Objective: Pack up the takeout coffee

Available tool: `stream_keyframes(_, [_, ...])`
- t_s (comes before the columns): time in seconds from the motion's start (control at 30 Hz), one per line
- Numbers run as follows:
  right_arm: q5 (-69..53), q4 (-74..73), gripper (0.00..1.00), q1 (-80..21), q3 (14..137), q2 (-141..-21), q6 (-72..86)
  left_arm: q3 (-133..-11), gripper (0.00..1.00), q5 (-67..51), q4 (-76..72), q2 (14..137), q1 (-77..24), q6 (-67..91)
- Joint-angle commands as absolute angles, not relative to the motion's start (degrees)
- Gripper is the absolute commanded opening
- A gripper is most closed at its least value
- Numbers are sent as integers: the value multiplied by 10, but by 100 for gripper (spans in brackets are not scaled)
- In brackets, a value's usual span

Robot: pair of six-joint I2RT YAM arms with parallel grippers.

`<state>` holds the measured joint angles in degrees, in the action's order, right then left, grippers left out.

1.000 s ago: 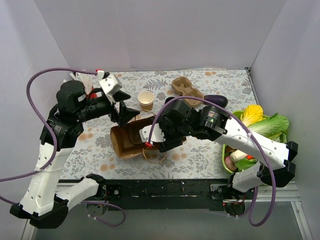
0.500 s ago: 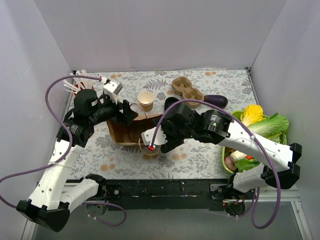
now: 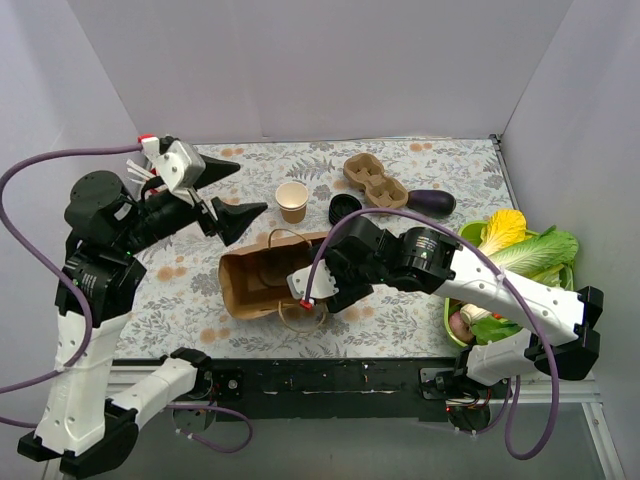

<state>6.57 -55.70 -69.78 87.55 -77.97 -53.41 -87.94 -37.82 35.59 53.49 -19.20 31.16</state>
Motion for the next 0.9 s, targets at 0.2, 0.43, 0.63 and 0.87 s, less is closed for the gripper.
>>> stream_keyframes(0.2, [135,-564,1,-701,865,-739,-562,-724,80,-200,371,587,-164,355])
stream_keyframes(0.43, [104,-565,1,-701,875,-745,-589,-627,76,-247,307,618,-149,403])
stream_keyframes(0.63, [61,-508,1,-709,841,-747,-607,-579,77,-278,294,624,-149,428])
stream_keyframes(0.87, [30,-454,1,-712,818,-763,-620,-550,75,-307,280,640,-149,457])
